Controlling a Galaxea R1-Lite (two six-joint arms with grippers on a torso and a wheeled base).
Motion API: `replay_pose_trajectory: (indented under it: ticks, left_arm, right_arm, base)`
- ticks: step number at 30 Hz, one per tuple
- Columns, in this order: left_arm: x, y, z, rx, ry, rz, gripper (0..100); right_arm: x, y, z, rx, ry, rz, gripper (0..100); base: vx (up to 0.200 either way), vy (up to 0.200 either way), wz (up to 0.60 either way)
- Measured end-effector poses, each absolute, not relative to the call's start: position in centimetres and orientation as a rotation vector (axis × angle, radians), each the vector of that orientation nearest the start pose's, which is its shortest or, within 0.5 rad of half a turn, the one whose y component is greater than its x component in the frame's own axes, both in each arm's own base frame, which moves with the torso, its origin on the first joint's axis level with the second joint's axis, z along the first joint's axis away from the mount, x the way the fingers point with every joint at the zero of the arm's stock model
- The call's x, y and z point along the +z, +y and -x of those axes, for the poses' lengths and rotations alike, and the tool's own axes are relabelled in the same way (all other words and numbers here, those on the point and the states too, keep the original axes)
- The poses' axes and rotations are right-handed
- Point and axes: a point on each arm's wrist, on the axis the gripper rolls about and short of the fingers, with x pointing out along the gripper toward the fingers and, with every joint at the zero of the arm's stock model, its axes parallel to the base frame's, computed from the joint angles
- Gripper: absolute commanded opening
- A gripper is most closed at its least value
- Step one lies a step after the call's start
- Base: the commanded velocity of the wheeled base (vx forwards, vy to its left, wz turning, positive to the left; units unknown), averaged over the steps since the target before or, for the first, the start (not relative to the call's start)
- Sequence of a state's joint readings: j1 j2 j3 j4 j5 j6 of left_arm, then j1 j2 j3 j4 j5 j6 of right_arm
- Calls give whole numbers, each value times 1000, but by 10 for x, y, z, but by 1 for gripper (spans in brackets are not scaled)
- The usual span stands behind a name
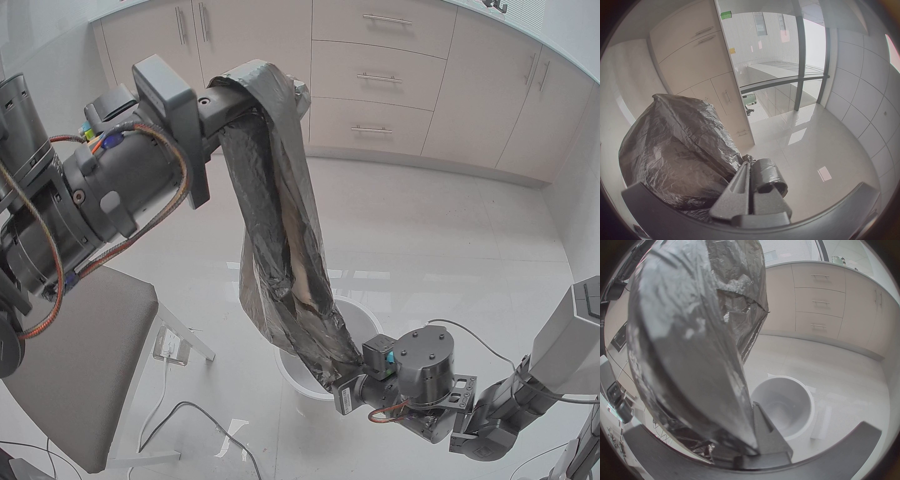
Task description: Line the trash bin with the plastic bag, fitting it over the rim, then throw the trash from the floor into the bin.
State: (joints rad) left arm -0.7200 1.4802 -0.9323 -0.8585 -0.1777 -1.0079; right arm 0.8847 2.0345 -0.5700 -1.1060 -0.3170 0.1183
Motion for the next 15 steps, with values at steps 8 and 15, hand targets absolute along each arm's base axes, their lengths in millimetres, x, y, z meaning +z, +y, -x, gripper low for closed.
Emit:
replay_pose_trajectory:
  ticks: [8, 15]
  left_arm:
    - [290, -170, -189, -950, 204, 1005, 0]
    - [275, -166, -187, -921, 249, 991, 0]
  right_arm:
    - [75, 213, -195, 576, 405, 149, 0]
    - [89, 176, -182, 648, 554, 165, 0]
  base:
    - [0, 0, 0]
    - [0, 0, 0]
